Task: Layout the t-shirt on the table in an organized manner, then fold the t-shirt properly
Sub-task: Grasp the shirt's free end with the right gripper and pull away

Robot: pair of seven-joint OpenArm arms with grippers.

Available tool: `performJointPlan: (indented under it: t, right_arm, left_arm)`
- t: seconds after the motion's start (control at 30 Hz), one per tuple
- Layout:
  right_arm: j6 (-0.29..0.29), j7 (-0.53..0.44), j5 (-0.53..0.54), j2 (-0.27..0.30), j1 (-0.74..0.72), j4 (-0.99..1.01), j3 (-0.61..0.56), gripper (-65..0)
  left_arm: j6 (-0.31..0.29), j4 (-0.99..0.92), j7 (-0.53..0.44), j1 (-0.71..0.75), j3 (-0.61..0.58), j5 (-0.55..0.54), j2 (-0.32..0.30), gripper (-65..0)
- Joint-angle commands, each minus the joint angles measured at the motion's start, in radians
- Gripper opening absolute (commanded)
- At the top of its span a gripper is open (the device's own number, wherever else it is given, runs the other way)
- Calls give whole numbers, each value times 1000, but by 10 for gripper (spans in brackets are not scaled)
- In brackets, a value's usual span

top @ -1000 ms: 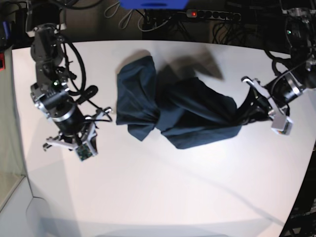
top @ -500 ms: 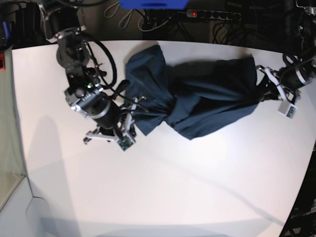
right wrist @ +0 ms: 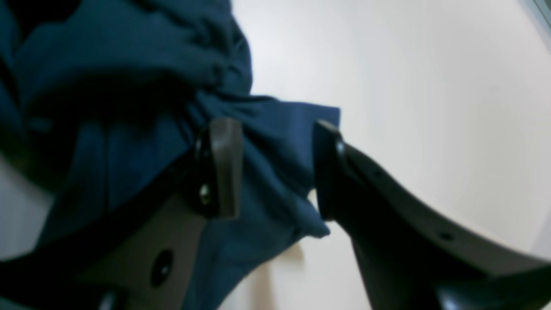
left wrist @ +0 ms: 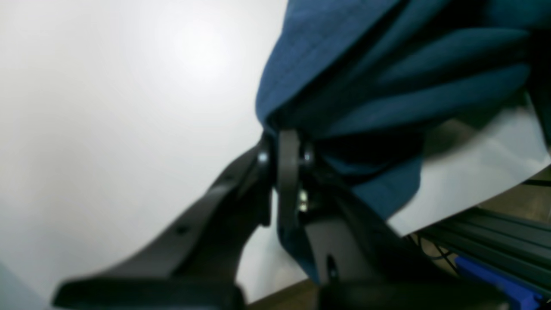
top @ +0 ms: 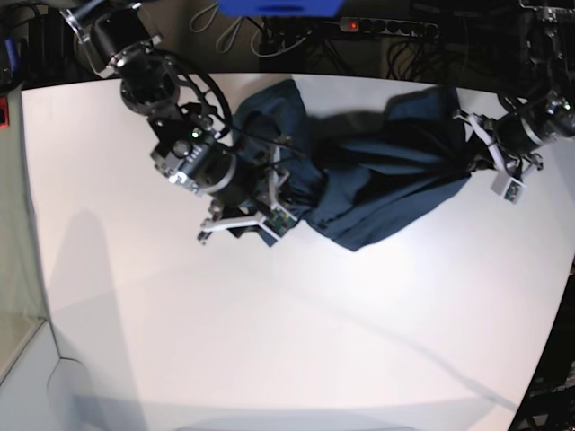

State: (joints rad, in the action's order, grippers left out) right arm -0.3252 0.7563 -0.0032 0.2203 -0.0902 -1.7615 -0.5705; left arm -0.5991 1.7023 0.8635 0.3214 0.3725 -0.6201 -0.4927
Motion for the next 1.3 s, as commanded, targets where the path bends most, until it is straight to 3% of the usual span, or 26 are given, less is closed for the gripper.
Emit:
performJointPlan:
  t: [0.0, 0.27, 0.53, 0.8, 0.93, 1.13, 1.27]
  right_arm:
    - [5, -24, 4, 4, -16, -16, -16, -369]
    - [5, -25, 4, 14, -21, -13, -49, -381]
    - [5, -31, 2, 8, -43, 94, -52, -569]
    - [5, -33, 1, 14, -52, 108, -50, -650]
    - [7, -33, 1, 32, -66, 104, 23, -650]
    - [7, -33, 1, 35, -70, 76, 220, -650]
    - [7, -33, 1, 34, -69, 51, 313, -650]
  left_arm:
    - [-3, 14, -19, -6, 12, -10, -17, -648]
    - [-3, 14, -19, -8, 12, -10, -16, -648]
    - [-3, 14, -20, -5, 12, -10, -16, -648]
    - [-3, 14, -22, -3, 12, -10, -14, -648]
    - [-3, -9, -22, -3, 58, -14, -13, -648]
    - [-5, -55, -20, -5, 222, -17, 56, -648]
    - [-5, -57, -20, -8, 244, -11, 82, -648]
